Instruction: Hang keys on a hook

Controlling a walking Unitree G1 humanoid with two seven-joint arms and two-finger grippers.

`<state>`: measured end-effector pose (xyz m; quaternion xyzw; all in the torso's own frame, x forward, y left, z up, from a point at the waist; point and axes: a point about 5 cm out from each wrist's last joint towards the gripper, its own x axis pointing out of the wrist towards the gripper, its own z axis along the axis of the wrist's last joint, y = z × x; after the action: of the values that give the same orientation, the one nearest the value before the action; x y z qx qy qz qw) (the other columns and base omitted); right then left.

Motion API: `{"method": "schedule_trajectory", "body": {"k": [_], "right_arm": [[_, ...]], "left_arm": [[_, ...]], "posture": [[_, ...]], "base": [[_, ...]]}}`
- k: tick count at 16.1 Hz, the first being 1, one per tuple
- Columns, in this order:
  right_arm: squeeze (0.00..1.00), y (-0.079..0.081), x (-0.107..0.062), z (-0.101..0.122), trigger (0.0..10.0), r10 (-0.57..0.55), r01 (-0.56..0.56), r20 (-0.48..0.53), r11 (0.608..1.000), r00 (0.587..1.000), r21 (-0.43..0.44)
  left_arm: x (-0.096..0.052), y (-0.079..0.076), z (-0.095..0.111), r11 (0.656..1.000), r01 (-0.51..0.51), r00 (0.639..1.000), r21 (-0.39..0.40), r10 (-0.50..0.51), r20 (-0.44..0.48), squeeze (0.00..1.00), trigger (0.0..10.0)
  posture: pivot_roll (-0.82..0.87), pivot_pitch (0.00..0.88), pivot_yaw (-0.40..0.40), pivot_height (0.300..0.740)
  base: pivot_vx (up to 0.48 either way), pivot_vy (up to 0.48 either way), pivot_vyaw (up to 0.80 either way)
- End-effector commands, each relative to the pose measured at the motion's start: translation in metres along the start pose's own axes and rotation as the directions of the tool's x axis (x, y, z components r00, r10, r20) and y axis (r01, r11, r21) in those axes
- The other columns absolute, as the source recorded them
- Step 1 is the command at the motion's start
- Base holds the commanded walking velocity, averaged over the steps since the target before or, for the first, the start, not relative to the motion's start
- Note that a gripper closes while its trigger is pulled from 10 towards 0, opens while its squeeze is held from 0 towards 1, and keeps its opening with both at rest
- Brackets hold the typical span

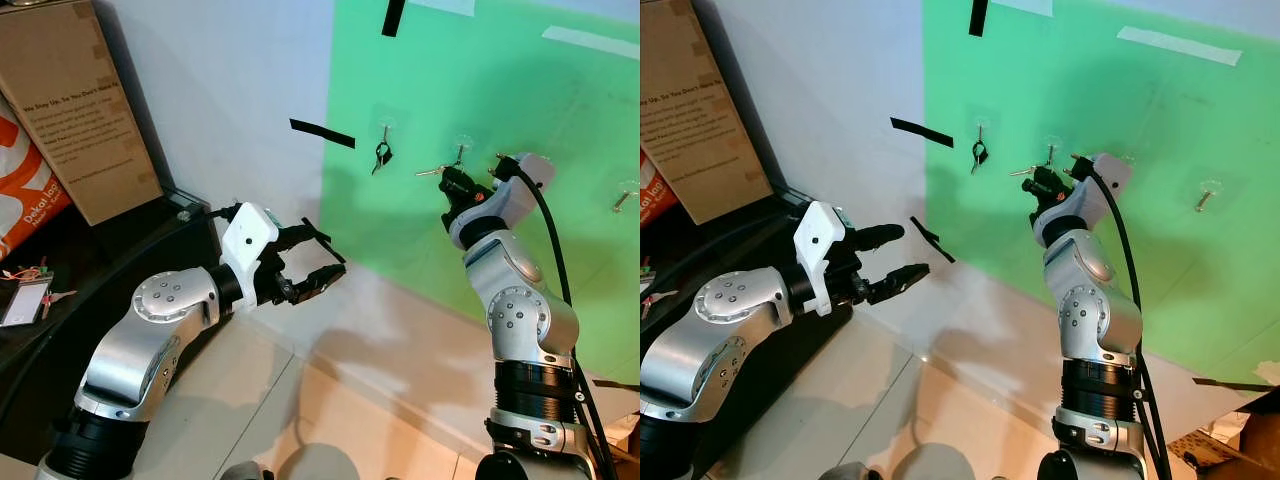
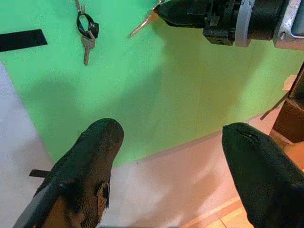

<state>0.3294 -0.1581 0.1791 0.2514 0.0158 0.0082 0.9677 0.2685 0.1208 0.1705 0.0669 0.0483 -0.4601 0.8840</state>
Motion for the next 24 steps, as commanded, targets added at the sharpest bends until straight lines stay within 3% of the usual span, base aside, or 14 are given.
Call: {"method": "schedule_trajectory", "body": {"k": [1, 5, 10, 16, 17, 22, 24], "right_arm": [[0.00, -0.007, -0.003, -0.002, 10.0, -0.024, 0.024, -0.017, 1.000, 1.000, -0.003], [0.00, -0.006, -0.003, -0.008, 10.0, -0.014, 0.013, -0.044, 1.000, 0.999, -0.019], [0.00, -0.011, 0.015, -0.022, 10.0, -0.026, 0.033, -0.093, 0.997, 0.995, 0.069], [0.00, -0.018, 0.025, -0.015, 10.0, -0.040, 0.045, -0.068, 0.996, 0.997, 0.071], [1.00, -0.020, 0.025, -0.015, 10.0, -0.045, 0.049, -0.065, 0.996, 0.997, 0.070], [1.00, -0.021, 0.019, -0.017, 10.0, -0.010, 0.007, -0.037, 0.998, 0.999, -0.066], [1.00, -0.023, 0.015, -0.018, 10.0, -0.009, 0.007, -0.032, 0.998, 0.999, -0.070]], "left_arm": [[0.004, -0.002, 0.006, 1.000, 0.017, 1.000, 0.023, -0.017, 0.012, 0.00, 10.0], [0.004, -0.002, 0.006, 1.000, 0.013, 1.000, 0.026, -0.014, 0.013, 0.00, 10.0], [0.007, -0.001, 0.012, 0.999, -0.003, 0.999, 0.044, 0.001, 0.047, 0.00, 10.0], [0.013, -0.003, 0.026, 1.000, 0.021, 0.990, 0.024, -0.024, 0.139, 0.00, 10.0], [0.013, -0.003, 0.027, 1.000, 0.020, 0.990, 0.023, -0.023, 0.140, 0.00, 10.0], [0.013, -0.002, 0.026, 1.000, 0.013, 0.991, 0.019, -0.015, 0.136, 0.00, 10.0], [0.013, -0.002, 0.026, 1.000, 0.010, 0.991, 0.018, -0.013, 0.136, 0.00, 10.0]], "posture": [[0.01, 0.000, -0.021, 0.740], [0.01, 0.000, -0.023, 0.740], [0.01, 0.000, -0.035, 0.740], [0.01, 0.000, -0.033, 0.740], [0.01, 0.000, -0.032, 0.740], [0.01, 0.000, -0.032, 0.740], [0.01, 0.000, -0.031, 0.740]], "base": [[0.000, 0.000, 0.00], [0.000, 0.000, 0.00], [0.000, 0.000, 0.00], [0.000, 0.000, 0.00], [0.000, 0.000, 0.00], [0.000, 0.000, 0.00], [0.000, 0.000, 0.00]]}}
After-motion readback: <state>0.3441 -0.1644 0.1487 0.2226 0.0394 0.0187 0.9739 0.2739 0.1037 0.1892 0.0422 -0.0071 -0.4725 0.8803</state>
